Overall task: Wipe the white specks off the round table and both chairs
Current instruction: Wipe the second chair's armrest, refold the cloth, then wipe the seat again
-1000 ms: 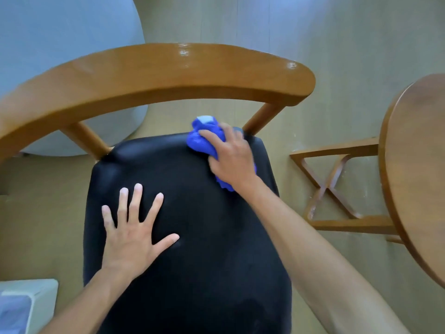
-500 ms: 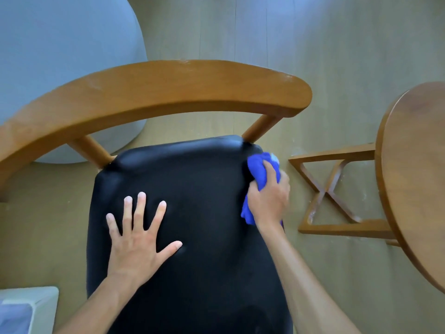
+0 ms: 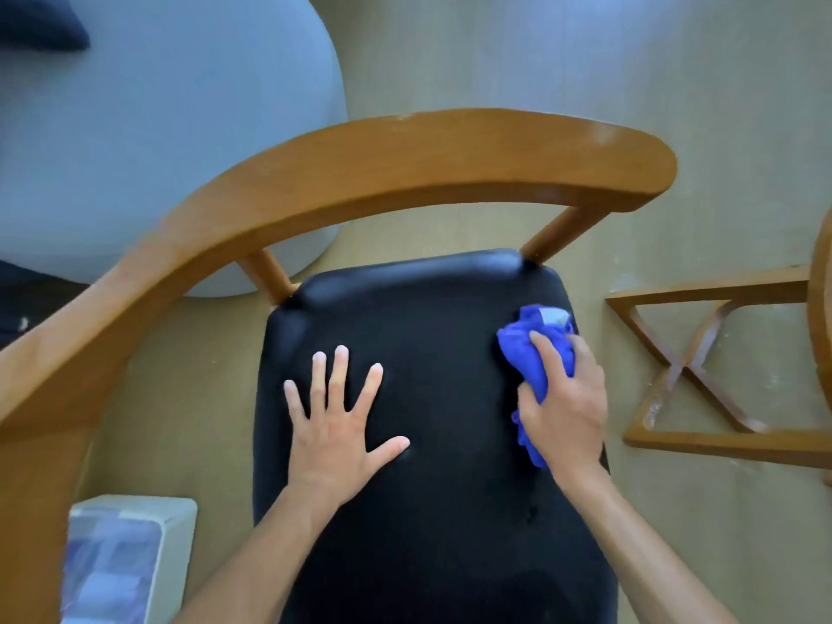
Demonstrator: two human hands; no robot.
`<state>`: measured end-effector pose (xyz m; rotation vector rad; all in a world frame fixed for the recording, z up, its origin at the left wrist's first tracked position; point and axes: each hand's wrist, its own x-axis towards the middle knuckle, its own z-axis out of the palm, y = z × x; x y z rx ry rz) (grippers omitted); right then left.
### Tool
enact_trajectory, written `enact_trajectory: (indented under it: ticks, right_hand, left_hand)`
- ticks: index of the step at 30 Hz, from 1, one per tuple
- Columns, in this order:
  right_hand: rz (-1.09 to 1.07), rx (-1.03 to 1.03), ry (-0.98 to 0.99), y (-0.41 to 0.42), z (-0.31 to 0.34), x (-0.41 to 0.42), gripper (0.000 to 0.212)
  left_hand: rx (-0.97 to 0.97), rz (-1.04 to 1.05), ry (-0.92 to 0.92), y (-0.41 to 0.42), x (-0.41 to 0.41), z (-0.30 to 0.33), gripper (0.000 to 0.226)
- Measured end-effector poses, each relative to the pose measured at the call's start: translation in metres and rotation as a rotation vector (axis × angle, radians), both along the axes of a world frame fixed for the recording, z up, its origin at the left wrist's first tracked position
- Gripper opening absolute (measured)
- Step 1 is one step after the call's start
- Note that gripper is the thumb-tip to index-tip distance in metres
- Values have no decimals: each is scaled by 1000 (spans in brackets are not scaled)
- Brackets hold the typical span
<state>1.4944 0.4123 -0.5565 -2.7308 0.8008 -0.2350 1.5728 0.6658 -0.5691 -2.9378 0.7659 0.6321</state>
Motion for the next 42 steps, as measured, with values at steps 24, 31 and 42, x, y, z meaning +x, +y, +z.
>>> enact_trajectory:
  ticks: [24, 31, 42]
  right_hand:
    - [1022, -142, 133, 139, 4, 182, 47]
    - [216, 62, 149, -55, 18, 96, 54]
    - [1161, 103, 184, 134, 9, -154, 43]
  left_hand:
    - [-95, 162, -73, 42, -42, 5, 76]
    - [-112, 164, -29, 43, -44, 3, 78]
    - [-99, 254, 22, 39, -45, 17, 82]
